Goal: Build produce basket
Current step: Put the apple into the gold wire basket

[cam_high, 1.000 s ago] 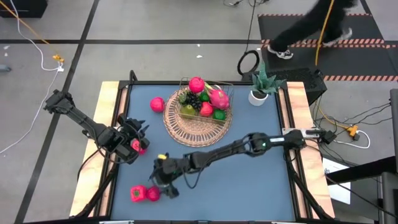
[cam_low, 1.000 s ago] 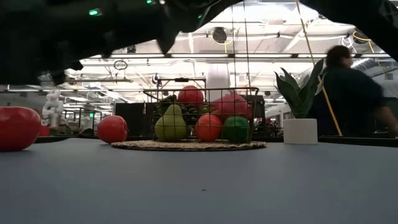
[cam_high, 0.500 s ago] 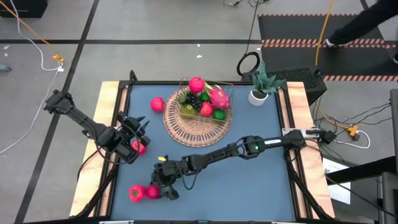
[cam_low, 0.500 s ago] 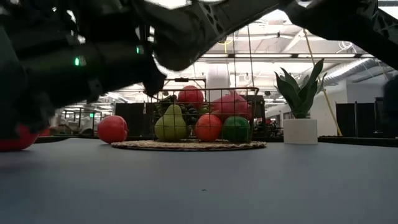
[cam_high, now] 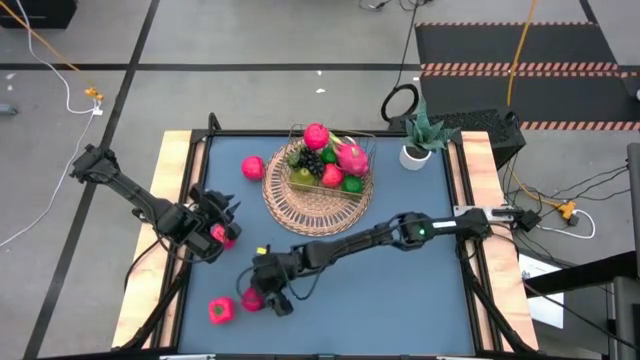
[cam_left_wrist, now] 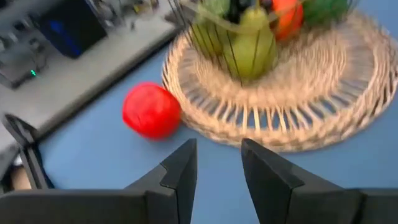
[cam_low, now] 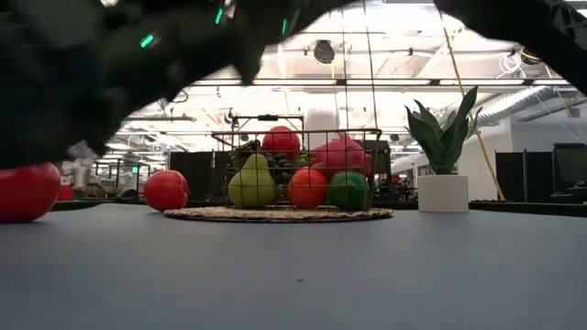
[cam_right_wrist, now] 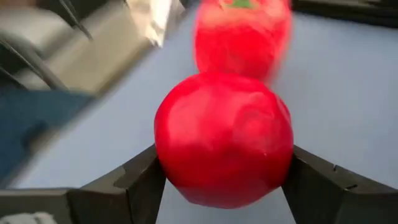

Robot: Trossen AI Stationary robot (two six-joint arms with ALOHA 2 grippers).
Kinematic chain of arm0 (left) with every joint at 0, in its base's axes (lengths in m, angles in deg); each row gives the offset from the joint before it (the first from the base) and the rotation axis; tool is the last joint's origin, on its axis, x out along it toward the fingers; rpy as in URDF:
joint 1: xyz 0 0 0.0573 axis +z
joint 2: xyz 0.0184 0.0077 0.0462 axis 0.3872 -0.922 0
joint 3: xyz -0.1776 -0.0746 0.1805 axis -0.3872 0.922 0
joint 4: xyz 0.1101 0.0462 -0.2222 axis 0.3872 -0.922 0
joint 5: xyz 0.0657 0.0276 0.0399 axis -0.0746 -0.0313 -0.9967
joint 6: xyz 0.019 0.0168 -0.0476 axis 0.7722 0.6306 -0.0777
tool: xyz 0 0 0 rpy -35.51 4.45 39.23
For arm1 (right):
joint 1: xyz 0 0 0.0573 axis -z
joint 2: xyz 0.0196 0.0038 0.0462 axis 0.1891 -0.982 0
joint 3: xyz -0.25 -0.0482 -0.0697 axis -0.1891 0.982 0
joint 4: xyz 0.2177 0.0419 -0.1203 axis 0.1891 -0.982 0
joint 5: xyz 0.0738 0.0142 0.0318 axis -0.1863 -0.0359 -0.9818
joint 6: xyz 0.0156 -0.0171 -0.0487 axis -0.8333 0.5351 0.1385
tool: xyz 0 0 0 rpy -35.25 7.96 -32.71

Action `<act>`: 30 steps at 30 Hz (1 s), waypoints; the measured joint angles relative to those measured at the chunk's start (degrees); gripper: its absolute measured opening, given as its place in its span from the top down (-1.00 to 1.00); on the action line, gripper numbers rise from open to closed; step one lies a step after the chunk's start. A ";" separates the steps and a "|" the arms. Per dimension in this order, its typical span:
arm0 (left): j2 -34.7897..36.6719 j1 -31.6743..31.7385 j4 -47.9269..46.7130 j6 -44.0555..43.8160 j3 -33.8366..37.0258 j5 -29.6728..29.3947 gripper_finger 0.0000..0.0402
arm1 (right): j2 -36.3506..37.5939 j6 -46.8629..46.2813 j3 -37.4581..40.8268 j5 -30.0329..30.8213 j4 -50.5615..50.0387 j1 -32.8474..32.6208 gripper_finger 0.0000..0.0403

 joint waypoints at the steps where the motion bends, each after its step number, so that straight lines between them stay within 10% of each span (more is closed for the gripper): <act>1: -0.10 -0.01 -0.05 -0.43 0.39 1.19 0.36 | 1.64 1.76 0.00 2.72 -4.26 0.04 -0.28; 8: -0.11 0.00 -0.07 -4.69 4.02 1.98 0.36 | 12.41 12.90 0.37 24.80 -28.38 0.14 -0.30; 15: -0.10 0.07 0.27 -11.64 7.24 1.59 0.36 | 28.50 15.00 13.96 36.60 -28.55 5.43 -0.32; 24: -0.09 1.28 1.13 -13.02 8.21 -4.00 0.36 | 52.50 6.92 49.96 41.56 -2.62 22.47 -0.34; 30: -0.12 4.79 6.84 -6.81 8.21 -14.28 0.35 | 55.92 0.65 64.78 29.18 11.31 30.62 -0.52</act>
